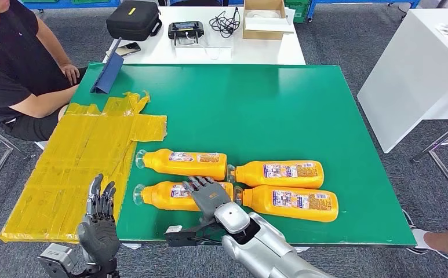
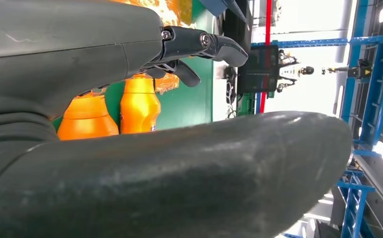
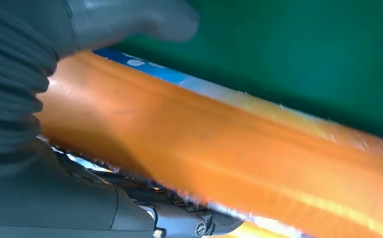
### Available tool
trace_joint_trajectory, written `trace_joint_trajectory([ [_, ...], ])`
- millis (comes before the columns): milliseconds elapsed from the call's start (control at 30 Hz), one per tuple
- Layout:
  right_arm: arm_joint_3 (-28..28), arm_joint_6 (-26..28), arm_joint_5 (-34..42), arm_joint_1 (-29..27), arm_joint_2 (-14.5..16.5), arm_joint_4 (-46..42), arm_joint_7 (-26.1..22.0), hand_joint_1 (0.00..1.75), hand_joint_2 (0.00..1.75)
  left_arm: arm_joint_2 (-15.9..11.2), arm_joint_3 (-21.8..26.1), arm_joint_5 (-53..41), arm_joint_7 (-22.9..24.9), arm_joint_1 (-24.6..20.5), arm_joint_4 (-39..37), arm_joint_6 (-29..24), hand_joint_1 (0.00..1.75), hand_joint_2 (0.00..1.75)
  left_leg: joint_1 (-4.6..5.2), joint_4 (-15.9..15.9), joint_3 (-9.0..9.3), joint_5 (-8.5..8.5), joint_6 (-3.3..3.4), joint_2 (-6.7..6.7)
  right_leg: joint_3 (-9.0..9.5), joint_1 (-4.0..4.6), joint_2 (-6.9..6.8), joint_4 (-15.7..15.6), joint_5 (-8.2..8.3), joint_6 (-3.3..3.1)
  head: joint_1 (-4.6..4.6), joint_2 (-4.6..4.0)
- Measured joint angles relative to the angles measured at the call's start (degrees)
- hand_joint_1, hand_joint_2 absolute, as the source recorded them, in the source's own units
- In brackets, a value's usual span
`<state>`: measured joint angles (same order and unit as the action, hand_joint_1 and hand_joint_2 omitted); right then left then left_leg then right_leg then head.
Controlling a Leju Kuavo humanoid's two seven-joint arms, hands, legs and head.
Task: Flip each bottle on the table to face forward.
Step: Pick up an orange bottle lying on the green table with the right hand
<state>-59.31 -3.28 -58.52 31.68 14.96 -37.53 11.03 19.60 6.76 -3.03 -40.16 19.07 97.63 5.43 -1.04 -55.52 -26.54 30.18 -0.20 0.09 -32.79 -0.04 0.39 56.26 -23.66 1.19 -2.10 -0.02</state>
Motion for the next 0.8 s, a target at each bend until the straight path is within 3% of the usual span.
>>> trace_joint_trajectory([
  [367,0.5,0.3,2.7,0.9,0.6,4.0,-0.9,1.75,1.75,0.0,0.0,0.8,0.0,-0.5,-1.3,0.5,0.00,0.00,0.06,0.0,0.53,0.02,0.01,0.00,0.54,-0.01,0.00,0.0,-0.01,0.01,0.00,0.00],
  [467,4.1,4.7,10.8,-0.2,0.6,3.5,-6.4,1.75,1.75,0.0,0.0,5.1,0.0,-0.5,-1.9,-1.9,0.00,0.00,0.05,0.0,0.64,0.04,0.01,0.01,0.64,0.00,0.01,0.0,-0.01,0.01,0.03,0.00],
  [567,10.1,9.8,20.9,-3.5,-0.3,0.2,-15.4,1.75,1.75,0.1,0.1,10.6,0.0,-0.5,-2.5,-5.4,0.00,0.00,0.04,0.0,0.73,0.07,0.01,0.05,0.69,0.00,0.09,-0.1,-0.01,0.01,0.04,0.00],
  [700,17.3,14.0,31.5,-14.3,-1.6,-12.2,-26.5,1.75,1.75,0.1,-0.2,14.8,0.0,-0.4,-2.7,-11.8,0.00,0.00,0.00,0.0,0.40,0.07,0.01,-0.03,0.42,0.01,0.08,0.0,-0.01,0.01,0.00,0.00],
  [800,20.1,14.9,32.8,-20.7,-2.2,-20.6,-28.1,1.75,1.75,0.1,-0.7,15.2,0.0,-0.4,-2.7,-13.5,0.00,1.31,-0.02,0.0,0.07,0.05,-0.01,-0.02,0.07,0.01,0.08,0.0,0.00,0.00,0.00,0.00],
])
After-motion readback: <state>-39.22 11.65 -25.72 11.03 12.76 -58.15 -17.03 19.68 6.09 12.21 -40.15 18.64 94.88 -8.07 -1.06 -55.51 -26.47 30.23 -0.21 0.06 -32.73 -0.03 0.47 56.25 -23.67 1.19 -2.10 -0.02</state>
